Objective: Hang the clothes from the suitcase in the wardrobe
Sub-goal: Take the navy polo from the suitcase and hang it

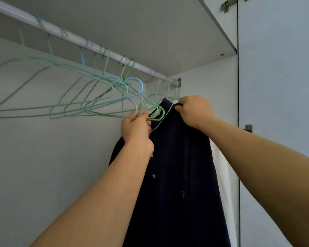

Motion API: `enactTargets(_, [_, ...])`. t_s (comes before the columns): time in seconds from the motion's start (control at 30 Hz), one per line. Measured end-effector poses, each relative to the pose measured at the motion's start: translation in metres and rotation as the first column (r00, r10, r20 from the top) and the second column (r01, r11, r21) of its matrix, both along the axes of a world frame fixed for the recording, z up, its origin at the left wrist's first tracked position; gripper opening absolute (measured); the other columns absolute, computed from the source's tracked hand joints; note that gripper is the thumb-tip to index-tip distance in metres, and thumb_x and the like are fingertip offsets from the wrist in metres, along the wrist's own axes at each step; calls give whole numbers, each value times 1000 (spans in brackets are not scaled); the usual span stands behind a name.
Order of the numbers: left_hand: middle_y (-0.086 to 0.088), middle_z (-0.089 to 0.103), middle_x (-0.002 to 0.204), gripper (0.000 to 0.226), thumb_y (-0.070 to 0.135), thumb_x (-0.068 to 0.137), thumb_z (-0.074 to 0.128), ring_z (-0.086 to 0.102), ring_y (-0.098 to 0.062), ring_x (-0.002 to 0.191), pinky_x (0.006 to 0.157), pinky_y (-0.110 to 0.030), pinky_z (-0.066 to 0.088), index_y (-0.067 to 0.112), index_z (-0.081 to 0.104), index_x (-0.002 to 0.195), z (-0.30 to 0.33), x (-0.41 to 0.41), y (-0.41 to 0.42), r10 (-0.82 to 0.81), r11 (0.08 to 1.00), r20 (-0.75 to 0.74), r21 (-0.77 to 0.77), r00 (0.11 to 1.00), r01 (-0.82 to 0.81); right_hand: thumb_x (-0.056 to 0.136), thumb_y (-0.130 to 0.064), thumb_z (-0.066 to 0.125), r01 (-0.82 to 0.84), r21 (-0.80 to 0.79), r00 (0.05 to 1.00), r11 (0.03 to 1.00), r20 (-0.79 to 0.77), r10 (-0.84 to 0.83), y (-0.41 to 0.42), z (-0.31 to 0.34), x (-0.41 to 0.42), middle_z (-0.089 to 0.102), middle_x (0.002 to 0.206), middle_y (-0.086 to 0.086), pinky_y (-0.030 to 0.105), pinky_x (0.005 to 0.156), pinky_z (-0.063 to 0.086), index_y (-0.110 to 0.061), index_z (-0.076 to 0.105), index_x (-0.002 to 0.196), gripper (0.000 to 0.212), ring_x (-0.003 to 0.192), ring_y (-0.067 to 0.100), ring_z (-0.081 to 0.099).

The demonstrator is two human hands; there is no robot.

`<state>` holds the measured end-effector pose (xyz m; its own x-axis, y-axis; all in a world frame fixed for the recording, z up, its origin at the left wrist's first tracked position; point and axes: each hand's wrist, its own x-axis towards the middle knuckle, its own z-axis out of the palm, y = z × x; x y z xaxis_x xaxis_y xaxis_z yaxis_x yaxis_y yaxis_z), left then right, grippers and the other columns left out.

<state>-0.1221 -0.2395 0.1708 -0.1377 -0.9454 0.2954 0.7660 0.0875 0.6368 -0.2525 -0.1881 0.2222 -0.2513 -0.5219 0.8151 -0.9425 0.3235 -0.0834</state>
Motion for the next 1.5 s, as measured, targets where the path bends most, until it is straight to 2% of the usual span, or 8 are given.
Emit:
enactTargets(0.23, [-12,64,101,25,0,88,58,58,-15,76,83,-32,52,13,62,109,-10,-5,-21,63,995,31,73,997,-66,98,-30,48,62,-75,998,995,-6,-63,-54,47,0,62,114,16,30,70,36,-9,64,109,29,104,35,58])
enactTargets(0.43, [-12,64,120,32,1,95,42,61,-27,110,83,-30,48,3,60,122,-4,-12,-33,121,970,110,200,987,-141,98,-24,47,36,-140,999,990,-27,-41,-86,58,9,62,108,18,32,68,38,-6,65,110,28,93,35,58])
enactTargets(0.7, [-10,67,113,30,2,96,44,63,-24,106,89,-31,49,2,63,119,-10,-17,-55,120,965,197,205,973,-161,100,-22,42,81,-225,992,971,-75,-100,-96,53,12,62,107,18,34,68,36,-4,63,110,28,98,37,59])
enactTargets(0.83, [-7,64,78,23,5,95,46,60,-21,70,71,-31,52,4,66,82,-6,-21,-58,71,973,266,194,961,-126,101,-23,43,79,-208,997,975,-2,-81,-95,64,15,61,112,16,33,72,37,-5,61,116,29,103,36,58])
enactTargets(1.0, [-17,65,117,29,4,93,49,63,-32,108,88,-40,52,-2,59,119,5,-25,-55,3,973,350,217,937,-84,101,-29,43,107,-218,992,970,86,-90,-83,74,16,59,118,19,35,75,37,-2,61,114,35,110,38,55])
enactTargets(1.2, [-19,61,123,31,4,94,48,61,-24,91,69,-33,51,-2,55,124,8,-34,-53,8,990,376,128,927,-60,100,-17,42,125,-272,992,954,32,-121,-70,63,3,61,110,21,33,69,34,0,62,107,27,103,38,57])
enactTargets(1.4, [-6,58,55,24,-5,90,54,49,-13,56,53,-22,39,6,54,69,4,-27,-54,-69,987,338,159,939,15,102,-26,41,104,-124,995,987,13,-104,-55,20,-6,62,110,19,33,69,35,-4,61,109,31,101,37,58])
enactTargets(1.5, [-4,61,65,25,-3,89,59,52,-9,55,47,-18,41,13,54,71,-1,-19,-53,-92,992,335,115,938,56,99,-36,46,106,-48,989,993,107,-100,-43,9,-9,57,119,17,35,76,40,-5,58,115,37,108,36,54])
